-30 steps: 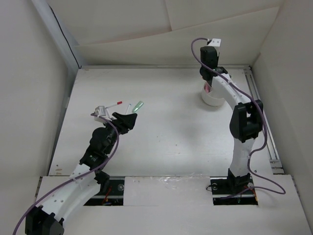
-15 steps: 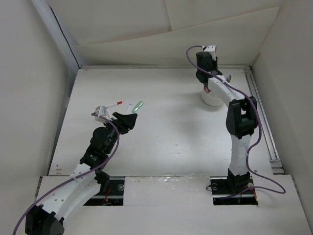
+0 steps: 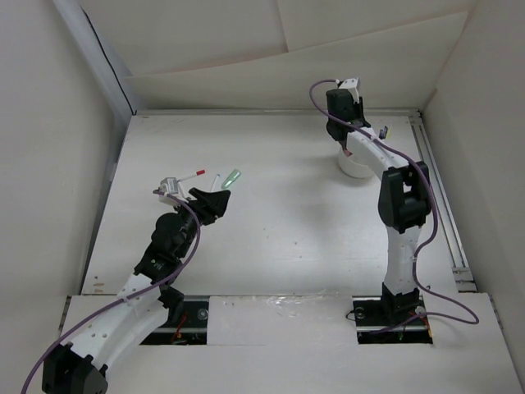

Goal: Sort the stationery into containers
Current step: Place the stationery into the container

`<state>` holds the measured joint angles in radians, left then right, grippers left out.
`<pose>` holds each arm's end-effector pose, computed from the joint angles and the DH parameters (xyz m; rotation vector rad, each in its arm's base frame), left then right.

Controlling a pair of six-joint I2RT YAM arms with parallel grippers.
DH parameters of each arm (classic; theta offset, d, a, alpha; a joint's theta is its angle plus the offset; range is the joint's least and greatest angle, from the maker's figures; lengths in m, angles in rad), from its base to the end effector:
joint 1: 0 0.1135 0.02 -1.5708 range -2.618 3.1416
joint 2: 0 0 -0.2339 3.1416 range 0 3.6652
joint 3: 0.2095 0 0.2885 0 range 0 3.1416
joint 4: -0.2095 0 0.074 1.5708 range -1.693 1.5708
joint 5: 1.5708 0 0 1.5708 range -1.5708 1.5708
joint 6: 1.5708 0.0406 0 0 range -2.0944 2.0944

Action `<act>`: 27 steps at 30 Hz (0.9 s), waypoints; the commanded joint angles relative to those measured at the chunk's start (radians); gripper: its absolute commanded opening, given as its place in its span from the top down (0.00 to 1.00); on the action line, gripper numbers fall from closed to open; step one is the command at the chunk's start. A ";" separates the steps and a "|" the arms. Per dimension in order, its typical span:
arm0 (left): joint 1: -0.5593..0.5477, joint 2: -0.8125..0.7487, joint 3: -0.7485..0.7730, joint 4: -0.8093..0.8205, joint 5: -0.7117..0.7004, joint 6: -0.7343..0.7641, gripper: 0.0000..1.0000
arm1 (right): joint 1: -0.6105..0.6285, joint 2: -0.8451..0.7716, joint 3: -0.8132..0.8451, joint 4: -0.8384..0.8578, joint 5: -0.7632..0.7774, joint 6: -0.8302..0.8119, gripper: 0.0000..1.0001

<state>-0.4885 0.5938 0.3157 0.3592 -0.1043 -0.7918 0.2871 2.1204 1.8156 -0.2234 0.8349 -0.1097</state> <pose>0.2033 -0.1033 0.2339 -0.3236 1.5316 -0.9471 0.5042 0.1175 0.2345 0.1015 1.9891 -0.7545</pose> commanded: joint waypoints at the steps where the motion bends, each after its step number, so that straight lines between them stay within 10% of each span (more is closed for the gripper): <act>1: 0.004 -0.002 -0.001 0.046 0.014 -0.003 0.44 | 0.015 0.000 -0.004 0.042 0.027 -0.012 0.78; 27: 0.004 -0.002 -0.001 0.055 0.032 -0.003 0.44 | 0.066 -0.063 -0.013 0.033 0.015 -0.012 0.54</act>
<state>-0.4885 0.5938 0.3157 0.3626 -0.0834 -0.7918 0.3199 2.1197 1.7988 -0.2234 0.8463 -0.1165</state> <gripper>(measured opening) 0.559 0.454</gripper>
